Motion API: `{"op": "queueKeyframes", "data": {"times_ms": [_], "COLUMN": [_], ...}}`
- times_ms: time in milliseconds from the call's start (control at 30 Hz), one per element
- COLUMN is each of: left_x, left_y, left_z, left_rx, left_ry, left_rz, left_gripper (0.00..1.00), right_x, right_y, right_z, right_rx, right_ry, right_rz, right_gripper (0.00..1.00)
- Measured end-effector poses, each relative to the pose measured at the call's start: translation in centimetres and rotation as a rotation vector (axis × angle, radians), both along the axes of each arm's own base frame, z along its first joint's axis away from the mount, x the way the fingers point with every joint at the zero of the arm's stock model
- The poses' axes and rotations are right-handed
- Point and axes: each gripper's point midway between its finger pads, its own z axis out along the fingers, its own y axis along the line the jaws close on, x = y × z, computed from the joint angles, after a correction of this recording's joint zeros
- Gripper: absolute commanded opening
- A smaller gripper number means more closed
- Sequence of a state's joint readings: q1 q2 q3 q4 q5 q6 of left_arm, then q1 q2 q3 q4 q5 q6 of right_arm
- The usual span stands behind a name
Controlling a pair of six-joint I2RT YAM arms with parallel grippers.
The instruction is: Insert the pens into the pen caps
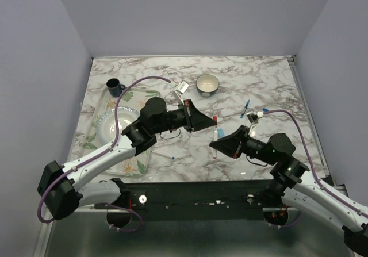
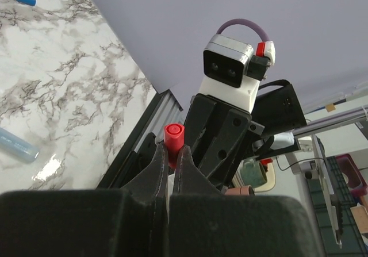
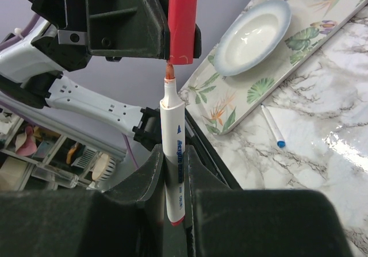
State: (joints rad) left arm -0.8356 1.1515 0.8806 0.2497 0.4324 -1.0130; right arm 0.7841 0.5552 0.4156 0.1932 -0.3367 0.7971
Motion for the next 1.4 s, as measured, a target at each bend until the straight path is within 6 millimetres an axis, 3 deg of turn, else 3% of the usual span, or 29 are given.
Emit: {"op": "queueKeyframes", "data": {"times_ms": [967,1300,1400], "left_x": [-0.6,-0.7,-0.7], "left_y": [-0.3,-0.3,-0.4], "left_z": [-0.4,-0.3,-0.2], "left_rx": [0.058,0.057,0.053], "left_ry": [-0.110,-0.118,-0.122], "left_rz": [-0.027,-0.029,-0.031], "left_gripper": [0.00,0.00,0.13], "right_x": [0.8,1.4,1.5], "right_y": [-0.4,-0.1,-0.3], "right_z": [-0.1,1.0,1.1], "right_rx": [-0.041,-0.048,-0.058], "right_ry": [0.055,0.036,0.031], "right_rz": [-0.065,-0.077,-0.082], "right_gripper": [0.01,0.01,0.01]}}
